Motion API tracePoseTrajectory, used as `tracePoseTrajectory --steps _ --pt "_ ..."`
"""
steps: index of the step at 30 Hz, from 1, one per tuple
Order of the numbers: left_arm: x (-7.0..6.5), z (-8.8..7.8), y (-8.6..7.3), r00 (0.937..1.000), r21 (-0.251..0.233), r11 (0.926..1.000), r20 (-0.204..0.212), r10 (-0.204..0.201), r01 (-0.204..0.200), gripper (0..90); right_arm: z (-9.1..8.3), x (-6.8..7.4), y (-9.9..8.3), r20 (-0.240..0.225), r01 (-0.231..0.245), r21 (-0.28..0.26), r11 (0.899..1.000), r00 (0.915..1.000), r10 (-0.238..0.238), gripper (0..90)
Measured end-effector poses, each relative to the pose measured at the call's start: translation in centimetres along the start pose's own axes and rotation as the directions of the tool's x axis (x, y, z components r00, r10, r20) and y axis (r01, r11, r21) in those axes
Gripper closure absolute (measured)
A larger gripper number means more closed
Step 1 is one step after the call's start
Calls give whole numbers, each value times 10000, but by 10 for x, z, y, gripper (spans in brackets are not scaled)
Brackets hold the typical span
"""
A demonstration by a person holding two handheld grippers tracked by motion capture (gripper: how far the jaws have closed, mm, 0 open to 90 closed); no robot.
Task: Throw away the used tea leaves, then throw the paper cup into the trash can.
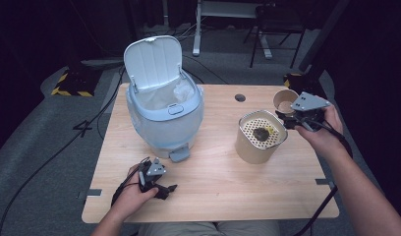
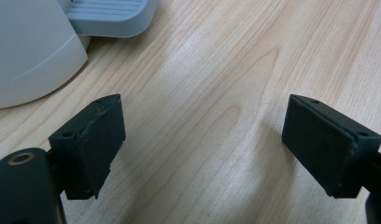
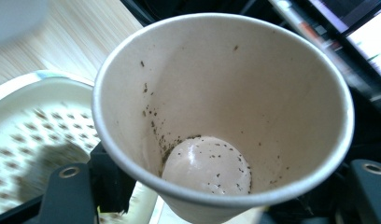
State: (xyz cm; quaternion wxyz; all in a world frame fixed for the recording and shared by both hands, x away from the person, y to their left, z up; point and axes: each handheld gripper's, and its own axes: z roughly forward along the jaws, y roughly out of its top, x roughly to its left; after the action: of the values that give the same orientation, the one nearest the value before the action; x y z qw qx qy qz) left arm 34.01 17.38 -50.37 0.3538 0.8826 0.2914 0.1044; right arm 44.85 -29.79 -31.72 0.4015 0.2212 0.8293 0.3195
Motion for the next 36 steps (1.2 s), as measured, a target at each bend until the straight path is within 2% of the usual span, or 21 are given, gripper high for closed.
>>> tracePoseTrajectory --steps 2,3,4,6,7,8,10,16,17,19,22,26,28,31,32,36 --pt "1 0 0 10000 -4 10000 7 31 -31 140 0 -3 -2 -519 -895 -124 9959 9947 888 287" --pt "2 0 0 10000 -5 10000 -11 11 -11 139 -1 -5 -3 -829 -1400 -174 9900 9869 1381 287" --pt "2 0 1 10000 5 10000 -6 27 -27 139 -1 -6 -4 -1107 -1875 -154 9821 9765 1847 286" --pt "3 1 1 10000 1 10000 -3 12 -12 137 -2 -11 -6 -1611 -2771 0 9608 9483 2735 286" --pt "4 1 1 10000 -1 10000 14 2 -2 137 -3 -12 -6 -1752 -2984 -25 9544 9398 2933 286" --pt "4 1 1 10000 8 10000 22 11 -11 137 -4 -14 -7 -2003 -3252 -18 9456 9266 3183 286" --pt "4 1 1 10000 11 10000 24 16 -16 137 -5 -17 -6 -2243 -3465 -20 9380 9143 3373 286" --pt "4 1 1 10000 15 10000 12 18 -18 136 -7 -17 4 -2643 -3455 -74 9384 9057 3314 286" --pt "4 1 1 10000 15 10000 16 30 -30 136 -7 -17 6 -2689 -3354 -60 9421 9079 3215 286" --pt "4 2 2 10000 26 10000 12 9 -9 136 -6 -15 10 -2801 -3308 -109 9436 9069 3147 286" --pt "5 2 3 10000 12 10000 -1 19 -19 135 -5 -14 16 -3013 -3337 -136 9426 9002 3143 286" --pt "6 3 4 10000 16 10000 30 25 -25 133 -3 -12 23 -3056 -3199 -212 9472 9042 2985 284" --pt "5 3 4 10000 21 10000 20 34 -34 134 -2 -11 29 -3265 -3313 -407 9426 8960 3008 283" --pt "5 3 3 10000 6 10000 -22 8 -8 134 0 -7 38 -3460 -3309 -669 9413 8926 2891 282" --pt "5 3 3 10000 3 10000 -27 5 -5 134 1 -6 42 -3583 -3322 -750 9402 8889 2855 282" --pt "4 3 3 9998 5 10000 -160 -69 69 140 5 -2 58 -3900 -3192 -897 9434 8828 2617 281"
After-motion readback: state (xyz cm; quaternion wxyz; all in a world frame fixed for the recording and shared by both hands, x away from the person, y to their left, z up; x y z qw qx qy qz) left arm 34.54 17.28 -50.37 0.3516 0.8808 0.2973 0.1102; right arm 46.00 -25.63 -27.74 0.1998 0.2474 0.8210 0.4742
